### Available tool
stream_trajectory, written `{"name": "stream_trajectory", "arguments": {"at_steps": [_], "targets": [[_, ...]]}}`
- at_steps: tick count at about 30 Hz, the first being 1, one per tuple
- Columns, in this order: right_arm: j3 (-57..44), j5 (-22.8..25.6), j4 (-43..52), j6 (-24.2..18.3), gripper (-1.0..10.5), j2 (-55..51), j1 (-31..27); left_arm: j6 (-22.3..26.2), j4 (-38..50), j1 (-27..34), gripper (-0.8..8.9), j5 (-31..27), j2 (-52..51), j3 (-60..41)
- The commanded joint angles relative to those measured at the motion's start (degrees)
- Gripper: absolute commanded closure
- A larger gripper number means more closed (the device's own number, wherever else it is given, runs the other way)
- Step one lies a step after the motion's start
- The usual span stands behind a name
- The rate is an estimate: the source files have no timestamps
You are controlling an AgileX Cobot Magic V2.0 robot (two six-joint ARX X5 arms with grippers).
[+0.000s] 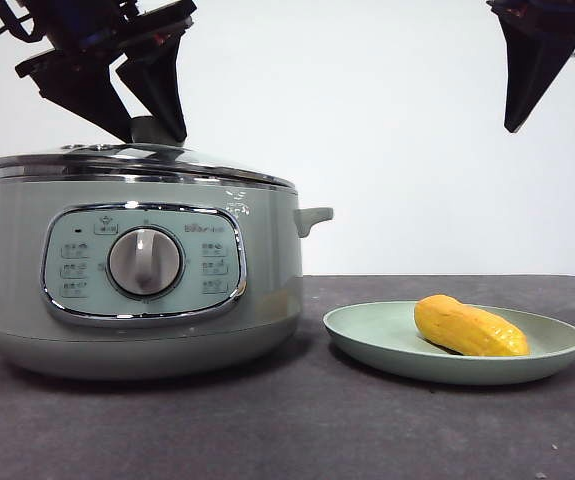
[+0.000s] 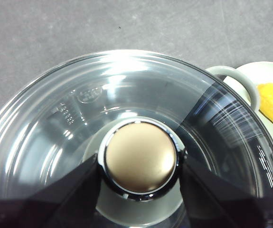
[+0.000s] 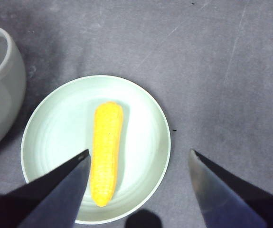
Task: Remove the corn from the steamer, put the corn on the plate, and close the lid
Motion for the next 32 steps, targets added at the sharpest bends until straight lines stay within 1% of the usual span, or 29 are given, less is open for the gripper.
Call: {"name": "stream_trajectory", "arguments": {"at_steps": [1, 3, 4, 5, 8, 9, 13, 16, 21, 24, 25, 26, 28, 29, 30, 31, 32], "targets": [[-0.33, 0.17, 0.22, -0.09, 6.0, 0.11, -0.04, -0.33, 0.55, -0.13, 8.22, -0.07, 0.83, 0.44], [-0.33, 0.15, 0.20, -0.09, 6.0, 0.11, -0.04, -0.33, -0.11, -0.13, 8.08, -0.07, 0.83, 0.44], [-0.33, 0.15, 0.20, -0.09, 6.0, 0.11, -0.04, -0.33, -0.46, -0.13, 7.86, -0.09, 0.83, 0.44], [-0.33, 0.15, 0.17, -0.09, 6.0, 0.11, -0.04, -0.33, -0.68, -0.09, 7.04, -0.09, 0.83, 0.44], [-0.33, 0.15, 0.17, -0.11, 6.0, 0.11, -0.04, -0.37, -0.66, -0.09, 3.50, -0.17, 0.83, 0.44], [-0.33, 0.13, 0.20, -0.11, 6.0, 0.11, -0.04, -0.35, -0.46, -0.09, 3.04, -0.15, 0.83, 0.44], [-0.33, 0.11, 0.20, -0.11, 6.0, 0.11, -0.04, -0.35, 0.68, 0.02, 3.06, -0.72, 0.28, 0.48], [-0.33, 0.11, 0.20, -0.11, 6.0, 0.11, -0.04, -0.33, 1.88, 0.02, 3.06, -2.14, -2.03, 0.48], [-0.33, 0.09, 0.24, -0.17, 6.0, 0.11, -0.04, -0.35, 1.95, -0.09, 3.11, -2.03, -9.73, 0.48], [-0.33, -0.26, 0.44, -0.50, 6.0, 0.09, -0.02, -0.33, 0.09, -0.09, 3.23, -1.64, -15.91, 0.48], [-0.33, -0.24, 0.44, -0.50, 6.1, -0.02, 0.04, -0.17, -1.05, -0.09, 3.70, -1.66, -18.16, 0.48], [-0.35, -0.24, 0.39, -0.50, 6.3, -0.20, 0.09, 0.37, -2.54, -0.09, 4.54, -1.66, -20.33, 0.48], [-0.35, -0.24, 0.37, -0.48, 7.7, -0.68, 0.13, 2.38, -5.66, -0.09, 6.89, -1.70, -23.93, 0.48], [-0.39, -0.24, 0.33, -0.48, 8.7, -1.05, 0.15, 3.32, -7.52, -0.09, 8.27, -1.81, -25.53, 0.48], [-0.48, -0.24, 0.37, -0.48, 9.4, -1.55, 0.20, 3.93, -9.33, -0.09, 8.15, -2.36, -26.91, 0.46], [-0.70, -0.22, 0.48, -0.48, 9.7, -2.19, 0.22, 4.24, -10.80, -0.09, 8.22, -3.41, -27.85, 0.44], [-1.22, -0.24, 1.16, -0.48, 9.6, -3.13, 0.22, 4.28, -12.48, -0.09, 8.22, -5.20, -28.85, 0.35]]}}
